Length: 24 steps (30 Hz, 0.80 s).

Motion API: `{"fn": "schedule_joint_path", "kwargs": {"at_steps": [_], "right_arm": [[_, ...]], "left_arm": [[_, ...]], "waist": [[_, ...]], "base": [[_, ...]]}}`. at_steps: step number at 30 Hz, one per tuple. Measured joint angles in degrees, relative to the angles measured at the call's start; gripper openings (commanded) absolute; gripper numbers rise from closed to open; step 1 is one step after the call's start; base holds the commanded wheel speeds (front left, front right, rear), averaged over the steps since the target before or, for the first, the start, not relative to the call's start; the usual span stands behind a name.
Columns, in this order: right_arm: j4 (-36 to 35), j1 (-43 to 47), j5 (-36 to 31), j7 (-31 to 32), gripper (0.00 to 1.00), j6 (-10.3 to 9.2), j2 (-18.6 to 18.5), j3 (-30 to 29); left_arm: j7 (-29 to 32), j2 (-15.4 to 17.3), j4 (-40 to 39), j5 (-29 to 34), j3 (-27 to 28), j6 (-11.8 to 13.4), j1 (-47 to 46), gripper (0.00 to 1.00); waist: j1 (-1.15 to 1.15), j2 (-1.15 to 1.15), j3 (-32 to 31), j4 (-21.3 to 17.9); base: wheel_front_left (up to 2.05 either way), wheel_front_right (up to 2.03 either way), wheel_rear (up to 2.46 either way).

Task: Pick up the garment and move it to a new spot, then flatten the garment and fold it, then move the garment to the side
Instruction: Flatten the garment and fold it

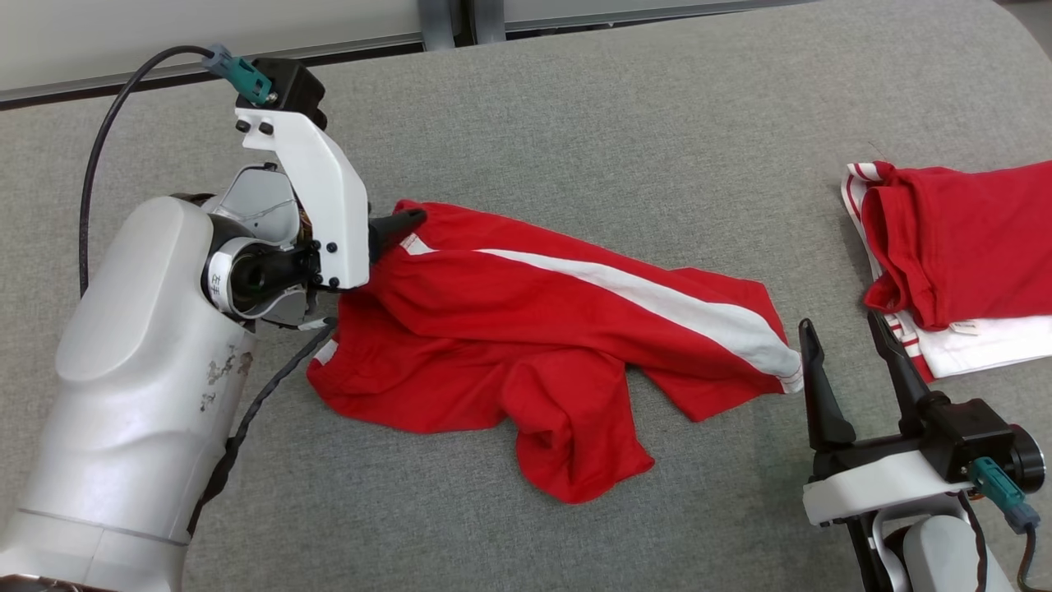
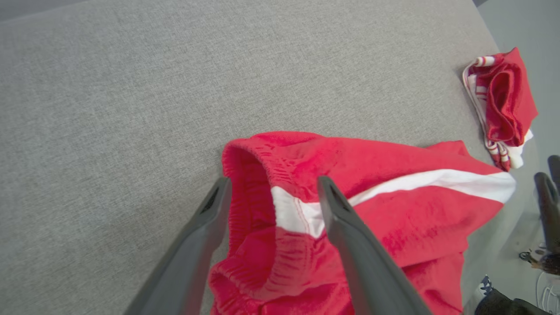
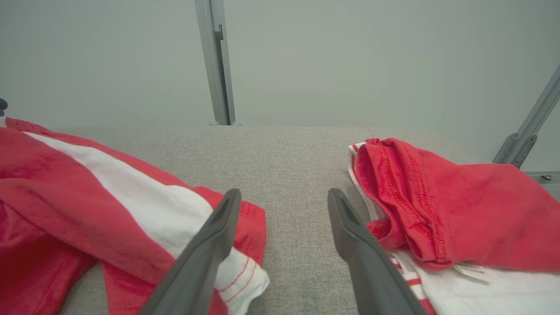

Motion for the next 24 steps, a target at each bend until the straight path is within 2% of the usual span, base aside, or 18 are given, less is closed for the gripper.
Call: {"fn": "schedule_joint_path", "kwargs": {"at_steps": [5,11,12,15,16,17,18,19,24], "right_arm": [[0.30,0.03,-0.02,0.00,1.00,0.00,0.09,-0.14],[0.55,-0.09,-0.10,0.00,1.00,0.00,0.12,0.13],[0.56,-0.16,-0.10,0.00,1.00,0.00,0.13,0.19],[0.60,-0.20,-0.10,0.00,1.00,0.00,0.15,0.25],[0.60,-0.21,-0.10,0.00,1.00,0.00,0.15,0.22],[0.60,-0.23,-0.10,0.00,1.00,0.00,0.15,0.22],[0.59,-0.24,-0.10,0.00,1.00,0.00,0.15,0.18],[0.59,-0.26,-0.10,0.00,1.00,0.00,0.15,0.15],[0.65,-0.30,-0.10,0.00,1.00,0.00,0.13,0.14]], "left_arm": [[3.02,-0.16,-2.12,-2.33,0.11,-0.15,1.25,1.00],[4.69,0.56,-3.97,-2.21,-0.40,1.18,2.61,1.00],[4.81,0.46,-4.12,-2.37,-0.27,1.60,2.73,0.97],[5.25,0.35,-4.58,-2.64,-0.37,2.11,3.30,0.68],[5.24,0.42,-4.66,-2.61,-0.45,2.12,3.42,0.41],[5.08,0.35,-4.68,-2.68,-0.24,2.54,3.43,0.41],[4.91,0.22,-4.68,-2.88,0.02,2.69,3.43,0.14],[4.71,0.00,-4.68,-3.16,0.27,2.88,3.43,0.00],[2.68,-0.29,-4.64,-3.34,0.93,3.07,3.39,0.00]], "waist": [[0.00,0.00,-0.21,0.28],[0.00,0.00,-0.40,0.29],[0.00,0.00,-0.40,0.23],[0.00,0.00,-0.31,0.11],[0.00,0.00,-0.26,0.08],[0.00,0.00,-0.21,0.05],[0.00,0.00,-0.15,0.01],[0.00,0.00,-0.07,-0.02],[0.00,0.00,-0.17,-0.04]], "base": [[0.00,0.00,0.00],[0.00,0.00,0.00],[0.00,0.00,0.00],[0.00,0.00,0.00],[0.00,0.00,0.00],[0.00,0.00,0.00],[0.00,0.00,0.00],[0.00,0.00,0.00],[0.00,0.00,0.00]]}}
